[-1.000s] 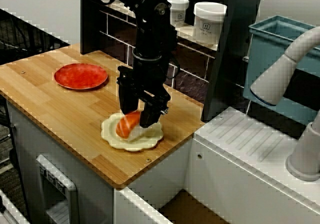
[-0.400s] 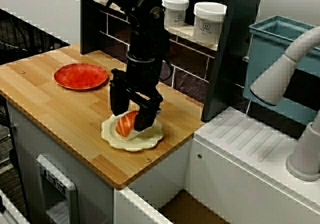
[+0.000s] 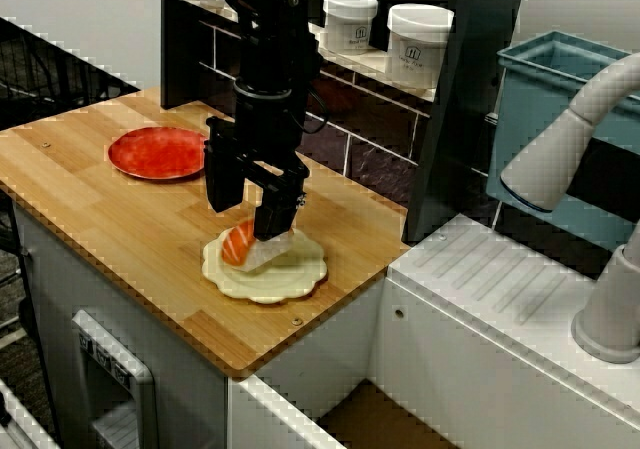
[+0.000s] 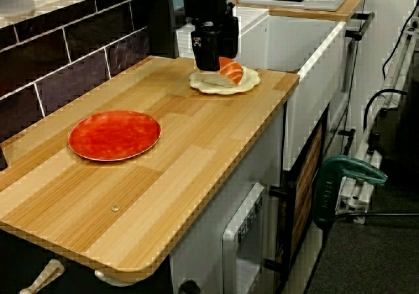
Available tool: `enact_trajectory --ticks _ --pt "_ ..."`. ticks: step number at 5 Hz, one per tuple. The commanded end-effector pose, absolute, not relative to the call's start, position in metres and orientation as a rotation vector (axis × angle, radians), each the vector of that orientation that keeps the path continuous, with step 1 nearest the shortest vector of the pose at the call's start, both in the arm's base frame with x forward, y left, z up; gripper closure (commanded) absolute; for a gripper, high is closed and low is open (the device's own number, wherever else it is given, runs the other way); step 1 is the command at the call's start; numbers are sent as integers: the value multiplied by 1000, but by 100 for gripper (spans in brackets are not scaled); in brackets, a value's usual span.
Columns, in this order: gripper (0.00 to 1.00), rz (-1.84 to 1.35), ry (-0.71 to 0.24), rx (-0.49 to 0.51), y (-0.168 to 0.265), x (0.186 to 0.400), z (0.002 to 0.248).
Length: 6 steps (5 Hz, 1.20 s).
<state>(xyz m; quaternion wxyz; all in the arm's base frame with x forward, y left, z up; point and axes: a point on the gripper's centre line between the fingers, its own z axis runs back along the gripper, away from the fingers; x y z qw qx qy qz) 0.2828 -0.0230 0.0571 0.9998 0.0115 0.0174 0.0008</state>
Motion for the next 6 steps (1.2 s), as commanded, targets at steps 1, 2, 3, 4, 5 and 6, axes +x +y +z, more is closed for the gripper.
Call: enact_trajectory --ticks 1,2,3,4,5,6 --pt "0 17 -60 -14 -10 274 103" --pt "0 32 -68 -18 2 274 110" --pt "0 61 -78 -21 17 275 116" --pt "0 81 -94 -26 33 280 126" --pt "0 83 -96 -39 42 278 132" --pt "0 60 -112 2 47 278 134"
